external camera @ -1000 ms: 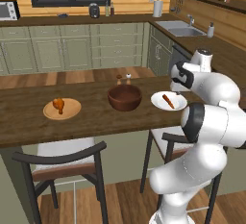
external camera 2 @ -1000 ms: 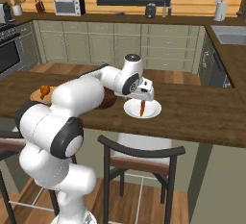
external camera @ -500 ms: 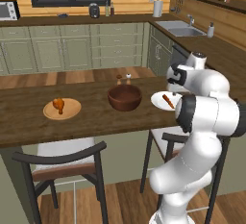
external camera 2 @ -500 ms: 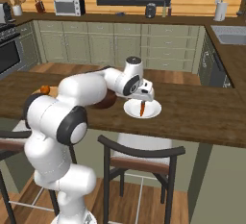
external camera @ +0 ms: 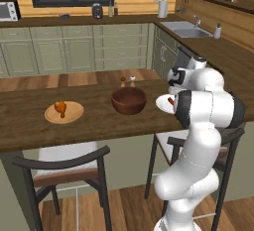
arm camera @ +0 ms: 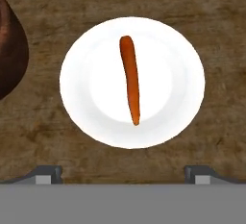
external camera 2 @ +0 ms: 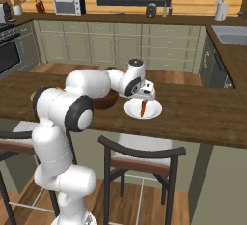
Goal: Pick the chicken drumstick and carrot from their plates and place them in the bowl. Then put the bowl in the fridge.
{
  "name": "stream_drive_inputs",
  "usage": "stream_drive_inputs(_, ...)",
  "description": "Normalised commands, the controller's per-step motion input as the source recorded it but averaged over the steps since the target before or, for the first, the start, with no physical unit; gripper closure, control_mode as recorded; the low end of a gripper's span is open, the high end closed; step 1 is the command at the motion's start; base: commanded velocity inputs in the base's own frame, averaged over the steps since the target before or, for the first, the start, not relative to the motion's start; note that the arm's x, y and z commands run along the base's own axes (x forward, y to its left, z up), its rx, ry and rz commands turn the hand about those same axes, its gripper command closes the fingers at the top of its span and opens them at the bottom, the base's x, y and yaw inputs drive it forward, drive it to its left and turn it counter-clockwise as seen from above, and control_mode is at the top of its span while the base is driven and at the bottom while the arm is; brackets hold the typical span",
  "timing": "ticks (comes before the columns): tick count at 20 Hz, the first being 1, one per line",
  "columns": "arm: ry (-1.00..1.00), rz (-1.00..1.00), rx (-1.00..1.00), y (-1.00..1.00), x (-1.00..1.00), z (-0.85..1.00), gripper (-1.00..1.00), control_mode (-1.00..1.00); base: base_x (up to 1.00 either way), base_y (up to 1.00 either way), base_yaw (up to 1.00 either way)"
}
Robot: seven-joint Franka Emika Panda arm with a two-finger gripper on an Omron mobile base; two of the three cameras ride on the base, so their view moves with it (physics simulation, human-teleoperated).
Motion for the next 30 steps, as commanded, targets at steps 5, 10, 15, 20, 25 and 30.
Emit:
stream_drive_inputs(5,0.0,0.11,0.0,-0.19,0.29,-0.32,-1.0,-1.0,0.0,0.0,0.0)
stream_drive_inputs(10,-0.02,0.11,0.0,-0.15,0.16,-0.37,-1.0,-1.0,0.0,0.0,0.0)
stream_drive_inputs(15,-0.02,0.01,0.0,0.0,0.3,-0.4,-1.0,-1.0,0.0,0.0,0.0)
stream_drive_inputs(20,0.0,0.0,0.0,0.0,0.5,-0.27,-1.0,-1.0,0.0,0.0,0.0)
stream_drive_inputs(25,0.0,0.0,0.0,0.0,0.4,-0.32,-1.0,-1.0,0.0,0.0,0.0)
stream_drive_inputs(30,0.0,0.0,0.0,0.0,0.21,-0.38,-1.0,-1.0,0.0,0.0,0.0)
